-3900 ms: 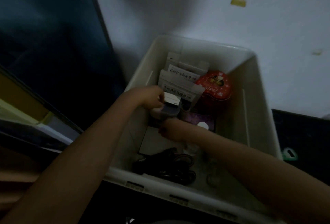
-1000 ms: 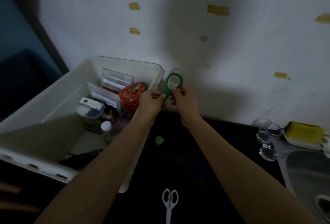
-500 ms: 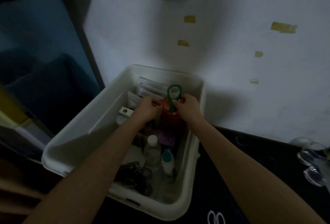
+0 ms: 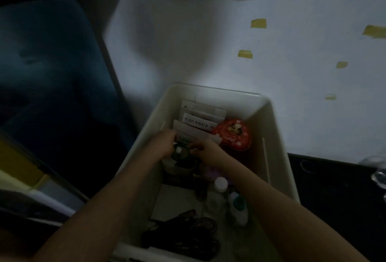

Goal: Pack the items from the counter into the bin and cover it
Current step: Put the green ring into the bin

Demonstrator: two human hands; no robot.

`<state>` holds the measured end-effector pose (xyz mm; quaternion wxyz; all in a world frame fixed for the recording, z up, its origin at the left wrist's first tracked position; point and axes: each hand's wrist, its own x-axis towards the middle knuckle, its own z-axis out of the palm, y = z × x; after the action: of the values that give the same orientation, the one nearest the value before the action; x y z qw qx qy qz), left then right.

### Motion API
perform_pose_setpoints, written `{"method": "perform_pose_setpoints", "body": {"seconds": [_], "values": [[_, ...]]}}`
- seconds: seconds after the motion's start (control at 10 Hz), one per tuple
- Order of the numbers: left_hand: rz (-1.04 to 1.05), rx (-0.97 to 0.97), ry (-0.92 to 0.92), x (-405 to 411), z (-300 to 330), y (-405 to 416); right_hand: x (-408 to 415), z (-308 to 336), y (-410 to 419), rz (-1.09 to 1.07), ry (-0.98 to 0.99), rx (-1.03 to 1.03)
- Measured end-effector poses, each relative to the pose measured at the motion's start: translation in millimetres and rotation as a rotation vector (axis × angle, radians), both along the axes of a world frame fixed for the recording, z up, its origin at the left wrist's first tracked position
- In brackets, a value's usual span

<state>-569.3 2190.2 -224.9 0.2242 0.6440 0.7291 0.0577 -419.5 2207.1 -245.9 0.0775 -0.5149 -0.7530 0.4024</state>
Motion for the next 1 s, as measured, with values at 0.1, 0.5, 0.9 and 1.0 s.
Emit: {"method": "perform_pose_setpoints", "body": {"seconds": [0.1,0.5,0.9,1.0], "values": [[-0.004,-0.031,0.012,-6.3,-14.0,-1.2,-7.7,-12.3,-2.4,-0.079,0.040,-0.015],[-0.043,-0.022,0.061,-9.7,-17.9,7.5,-7.0,-7.1,13.6,-0.076,-0.028,-0.012],[-0.019,0.082,0.263,-4.9,-6.7,5.5,10.1,5.7,18.7,-0.070,0.052,-0.087],[-0.020,0.056,0.332,-2.9,2.7,6.7,13.5,5.1,22.2,-0.070,0.032,-0.068]]}}
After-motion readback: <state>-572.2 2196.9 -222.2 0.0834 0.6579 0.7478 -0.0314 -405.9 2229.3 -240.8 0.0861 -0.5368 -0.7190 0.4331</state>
